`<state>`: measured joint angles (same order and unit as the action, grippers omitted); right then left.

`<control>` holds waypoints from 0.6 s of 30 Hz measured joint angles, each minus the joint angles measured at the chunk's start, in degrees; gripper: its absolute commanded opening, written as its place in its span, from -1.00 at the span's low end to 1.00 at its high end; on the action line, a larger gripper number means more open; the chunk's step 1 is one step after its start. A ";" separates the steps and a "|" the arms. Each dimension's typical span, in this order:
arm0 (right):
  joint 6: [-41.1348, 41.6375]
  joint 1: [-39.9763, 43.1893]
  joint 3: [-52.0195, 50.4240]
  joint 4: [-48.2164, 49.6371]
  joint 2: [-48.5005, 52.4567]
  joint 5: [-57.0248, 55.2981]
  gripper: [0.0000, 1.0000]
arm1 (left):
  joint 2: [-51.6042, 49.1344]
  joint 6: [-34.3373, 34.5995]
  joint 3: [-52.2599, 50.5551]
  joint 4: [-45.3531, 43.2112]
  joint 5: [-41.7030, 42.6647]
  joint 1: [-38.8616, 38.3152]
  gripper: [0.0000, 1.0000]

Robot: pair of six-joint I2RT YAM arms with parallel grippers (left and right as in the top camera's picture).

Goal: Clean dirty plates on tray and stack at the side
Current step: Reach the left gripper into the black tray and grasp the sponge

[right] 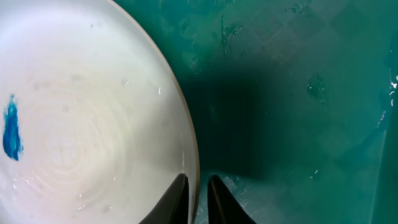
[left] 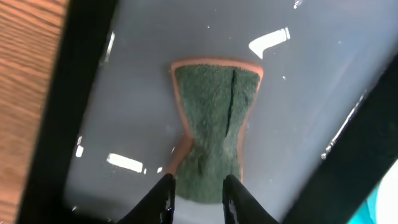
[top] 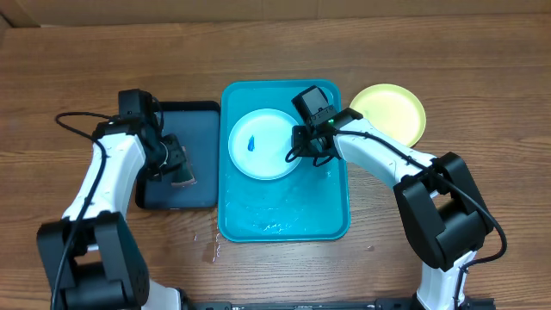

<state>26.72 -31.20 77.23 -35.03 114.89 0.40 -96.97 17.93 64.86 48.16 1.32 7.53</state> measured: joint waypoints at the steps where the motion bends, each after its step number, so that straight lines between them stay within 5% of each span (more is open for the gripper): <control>1: 0.04 0.00 0.00 0.02 0.00 0.02 -0.72 | -0.50 0.00 0.00 -0.31 0.17 0.00 -0.45; 13: 0.09 0.00 0.00 0.39 0.00 0.00 -0.71 | -6.78 -2.05 0.00 -3.89 3.02 -0.04 -0.45; 18: 0.07 0.00 0.00 0.42 0.00 0.00 -0.72 | -8.28 -3.19 0.00 -4.48 3.45 -0.04 -0.92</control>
<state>26.79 -31.20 77.23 -34.61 114.89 0.40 -105.25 14.74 64.86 43.68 4.78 7.49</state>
